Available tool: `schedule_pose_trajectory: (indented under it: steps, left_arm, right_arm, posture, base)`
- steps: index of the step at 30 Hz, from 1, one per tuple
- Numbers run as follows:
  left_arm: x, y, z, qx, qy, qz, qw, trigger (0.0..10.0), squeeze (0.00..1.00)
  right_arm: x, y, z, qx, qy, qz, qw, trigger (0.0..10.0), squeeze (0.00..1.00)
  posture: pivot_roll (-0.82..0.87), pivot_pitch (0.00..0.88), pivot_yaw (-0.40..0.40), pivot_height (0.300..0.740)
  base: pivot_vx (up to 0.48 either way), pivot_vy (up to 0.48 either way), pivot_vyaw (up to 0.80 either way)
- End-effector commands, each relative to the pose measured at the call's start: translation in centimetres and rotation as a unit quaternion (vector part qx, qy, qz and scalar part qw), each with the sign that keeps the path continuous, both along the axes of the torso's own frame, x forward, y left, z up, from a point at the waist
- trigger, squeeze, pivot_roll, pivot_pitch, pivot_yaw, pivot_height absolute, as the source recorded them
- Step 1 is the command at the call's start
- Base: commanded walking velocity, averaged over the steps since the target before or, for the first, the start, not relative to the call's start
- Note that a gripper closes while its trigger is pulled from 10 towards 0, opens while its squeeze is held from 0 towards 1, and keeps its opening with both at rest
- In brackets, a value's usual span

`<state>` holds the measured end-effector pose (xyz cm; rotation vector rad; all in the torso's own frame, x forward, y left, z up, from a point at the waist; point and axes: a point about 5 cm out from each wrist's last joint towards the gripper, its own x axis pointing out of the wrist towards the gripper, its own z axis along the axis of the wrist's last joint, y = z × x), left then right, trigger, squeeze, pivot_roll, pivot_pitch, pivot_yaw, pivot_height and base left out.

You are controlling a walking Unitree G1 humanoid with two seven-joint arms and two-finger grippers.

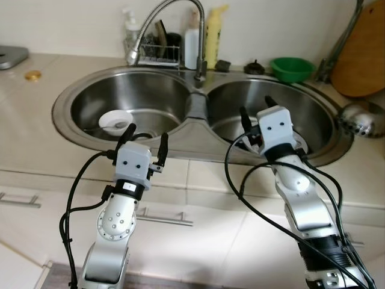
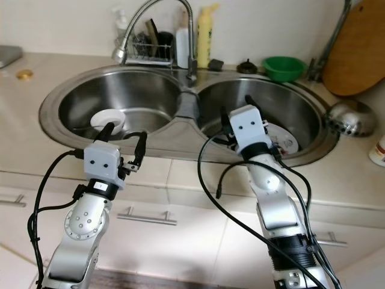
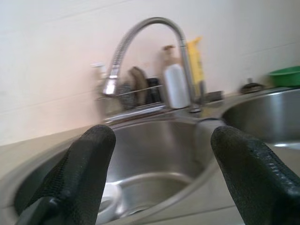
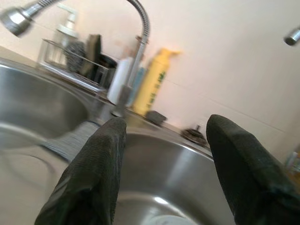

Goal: Kitchen organization

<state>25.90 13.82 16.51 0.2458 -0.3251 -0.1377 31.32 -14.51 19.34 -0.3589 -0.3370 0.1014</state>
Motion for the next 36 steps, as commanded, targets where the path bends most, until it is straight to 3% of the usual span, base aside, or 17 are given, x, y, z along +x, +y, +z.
schedule_pose_trajectory:
  steps: [1,9,18,36]
  left_arm:
    - [-0.1,0.2,0.2,0.003,-0.002,0.000,1.000,10.0,0.00]
    - [-0.1,0.2,0.2,0.002,-0.003,-0.002,1.000,10.0,0.00]
    - [-0.1,0.3,0.2,0.002,-0.005,-0.002,1.000,10.0,0.00]
    - [-0.1,0.1,0.4,0.008,-0.016,-0.003,1.000,10.0,0.00]
  right_arm:
    - [-0.5,0.5,0.6,0.001,-0.011,0.002,1.000,10.0,0.00]
    - [-1.9,1.1,-0.3,-0.003,0.003,0.000,1.000,10.0,0.00]
    - [-2.3,1.0,-0.6,-0.003,0.016,-0.013,1.000,10.0,0.00]
    - [-3.3,-0.3,-0.1,-0.001,-0.005,-0.061,0.998,10.0,0.00]
  posture:
    - [0.07,0.000,-0.061,0.740]
    - [0.07,0.000,-0.063,0.740]
    - [0.07,0.000,-0.061,0.740]
    - [0.05,0.000,-0.063,0.740]
  base:
    - [0.000,0.480,0.00]
    - [0.000,0.480,0.00]
    - [0.000,0.463,-0.07]
    - [0.000,0.000,-0.80]
